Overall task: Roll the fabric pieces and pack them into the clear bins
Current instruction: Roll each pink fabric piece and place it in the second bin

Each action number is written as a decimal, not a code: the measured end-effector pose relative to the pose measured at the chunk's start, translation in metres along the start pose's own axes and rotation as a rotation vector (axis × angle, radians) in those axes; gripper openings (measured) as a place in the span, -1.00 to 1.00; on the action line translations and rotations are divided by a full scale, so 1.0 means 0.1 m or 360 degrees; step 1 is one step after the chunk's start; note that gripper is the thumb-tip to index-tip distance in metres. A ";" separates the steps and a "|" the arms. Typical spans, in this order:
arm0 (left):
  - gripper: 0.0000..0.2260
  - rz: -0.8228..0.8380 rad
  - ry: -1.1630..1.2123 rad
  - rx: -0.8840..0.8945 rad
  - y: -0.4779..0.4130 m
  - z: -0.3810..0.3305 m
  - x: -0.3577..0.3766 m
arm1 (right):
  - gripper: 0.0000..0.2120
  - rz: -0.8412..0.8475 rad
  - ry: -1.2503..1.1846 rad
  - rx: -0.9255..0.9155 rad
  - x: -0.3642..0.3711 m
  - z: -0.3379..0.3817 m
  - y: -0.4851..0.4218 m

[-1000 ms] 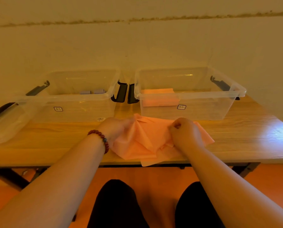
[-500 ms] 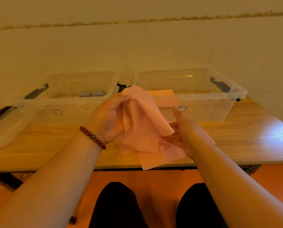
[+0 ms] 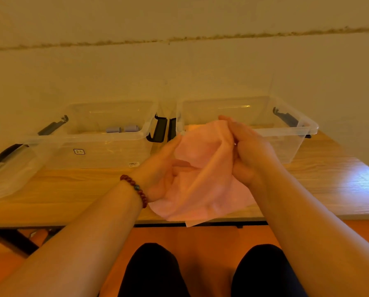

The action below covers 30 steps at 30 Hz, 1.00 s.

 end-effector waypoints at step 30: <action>-0.51 0.0176 0.0451 0.0313 0.03 -0.50 0.14 | -0.78 0.0261 -0.0023 0.0032 0.25 0.20 -0.10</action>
Point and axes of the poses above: each hand's wrist, its own y-axis away from the middle knuckle, its own x-axis out of the palm, z = x × y, the point moved 4 cm from there along -y, towards the middle knuckle, and after that the axes turned 6 degrees about y, right-handed, at the moved point
